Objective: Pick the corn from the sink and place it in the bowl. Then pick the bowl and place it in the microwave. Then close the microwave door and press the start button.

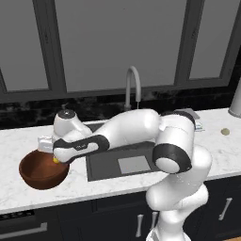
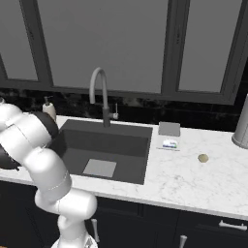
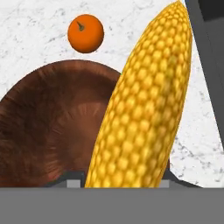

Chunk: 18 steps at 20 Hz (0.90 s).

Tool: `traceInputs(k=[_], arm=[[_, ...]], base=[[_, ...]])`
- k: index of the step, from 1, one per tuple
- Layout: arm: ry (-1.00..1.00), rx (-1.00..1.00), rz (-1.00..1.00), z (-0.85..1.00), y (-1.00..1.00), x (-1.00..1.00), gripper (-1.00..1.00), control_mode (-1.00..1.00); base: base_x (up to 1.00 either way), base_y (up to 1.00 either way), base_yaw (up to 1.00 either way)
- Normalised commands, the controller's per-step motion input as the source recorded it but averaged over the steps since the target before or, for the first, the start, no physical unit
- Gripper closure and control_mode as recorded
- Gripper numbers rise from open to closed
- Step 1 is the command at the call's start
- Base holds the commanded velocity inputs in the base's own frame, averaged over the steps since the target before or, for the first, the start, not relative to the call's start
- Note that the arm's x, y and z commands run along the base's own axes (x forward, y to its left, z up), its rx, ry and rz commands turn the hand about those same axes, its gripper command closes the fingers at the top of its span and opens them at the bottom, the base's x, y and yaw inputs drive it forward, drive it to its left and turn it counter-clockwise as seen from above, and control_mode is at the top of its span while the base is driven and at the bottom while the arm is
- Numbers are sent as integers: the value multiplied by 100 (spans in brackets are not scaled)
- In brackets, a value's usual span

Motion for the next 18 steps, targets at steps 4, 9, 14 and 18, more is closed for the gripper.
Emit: traceInputs(k=[4, 9, 14, 18], arm=[[4, 0, 0, -10, 68, 25, 100, -100], [2, -1, 0, -5, 67, 3, 100, -100], [3, -2, 0, -16, 57, 1, 100, -100], [5, -6, 0, -21, 29, 8, 100, -100]], base=[[0, 0, 0], [0, 0, 0], [0, 0, 0], [0, 0, 0]])
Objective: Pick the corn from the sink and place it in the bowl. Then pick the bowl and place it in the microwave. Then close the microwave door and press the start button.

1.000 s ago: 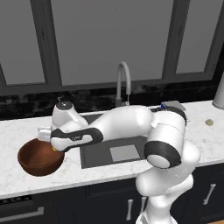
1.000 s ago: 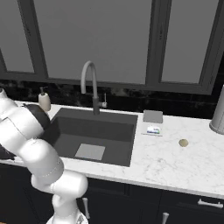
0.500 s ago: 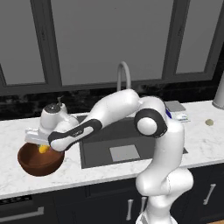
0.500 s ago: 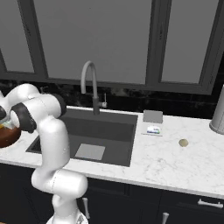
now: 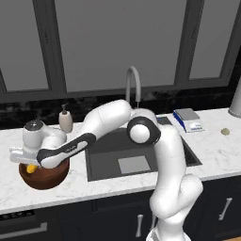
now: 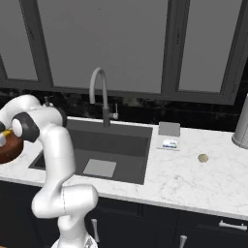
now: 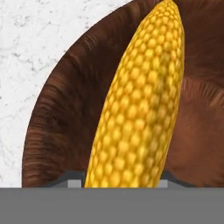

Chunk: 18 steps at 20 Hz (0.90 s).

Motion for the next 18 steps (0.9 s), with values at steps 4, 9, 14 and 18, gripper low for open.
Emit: traceInputs(k=[4, 9, 14, 18], arm=[[6, -3, 0, -26, 11, 18, 100, -100], [1, 0, 0, -39, -2, 8, 100, -100], [0, 2, 0, -11, -14, -5, -100, -100], [-2, 6, 0, 0, -29, -29, -100, -100]], base=[[0, 0, 0], [0, 0, 0], [0, 0, 0], [0, 0, 0]])
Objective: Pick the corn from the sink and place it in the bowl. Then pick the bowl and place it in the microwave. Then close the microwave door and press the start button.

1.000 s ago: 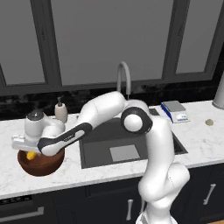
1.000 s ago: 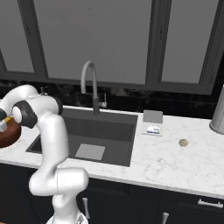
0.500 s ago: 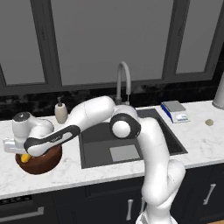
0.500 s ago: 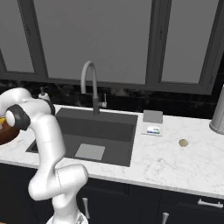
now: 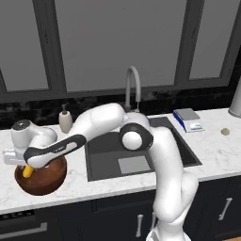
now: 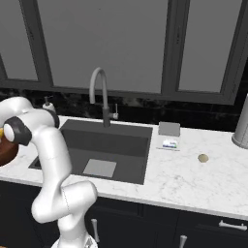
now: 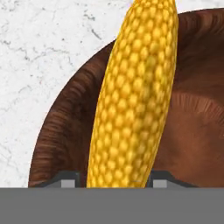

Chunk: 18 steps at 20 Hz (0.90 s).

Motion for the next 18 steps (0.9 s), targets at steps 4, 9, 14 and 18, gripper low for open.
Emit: traceInputs(k=[4, 9, 14, 18], arm=[[-7, 6, 0, 0, -26, -26, -100, -100], [-11, 6, 0, 13, -23, -33, -100, -100], [-14, 14, -3, 54, -52, -51, -100, -100], [-14, 13, -2, 79, -47, -5, -100, -100]], base=[[0, 0, 0], [0, 0, 0], [0, 0, 0], [0, 0, 0]])
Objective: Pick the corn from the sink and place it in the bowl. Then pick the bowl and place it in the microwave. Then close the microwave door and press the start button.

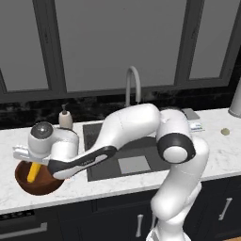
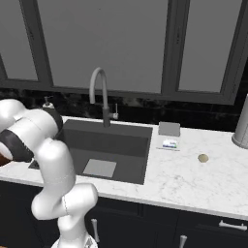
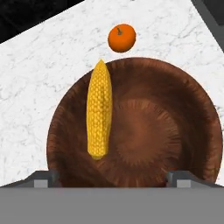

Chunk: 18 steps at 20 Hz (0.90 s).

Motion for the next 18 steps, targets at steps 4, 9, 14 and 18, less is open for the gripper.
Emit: traceInputs(k=[4, 9, 14, 18], arm=[[3, 18, 0, 54, -67, 0, -100, -100], [22, 17, 0, 32, -57, 0, -100, -100], [19, 7, 0, 44, -30, -2, -100, -100], [19, -11, 0, 32, -4, -2, -100, -100]], base=[[0, 0, 0], [0, 0, 0], [0, 0, 0], [0, 0, 0]])
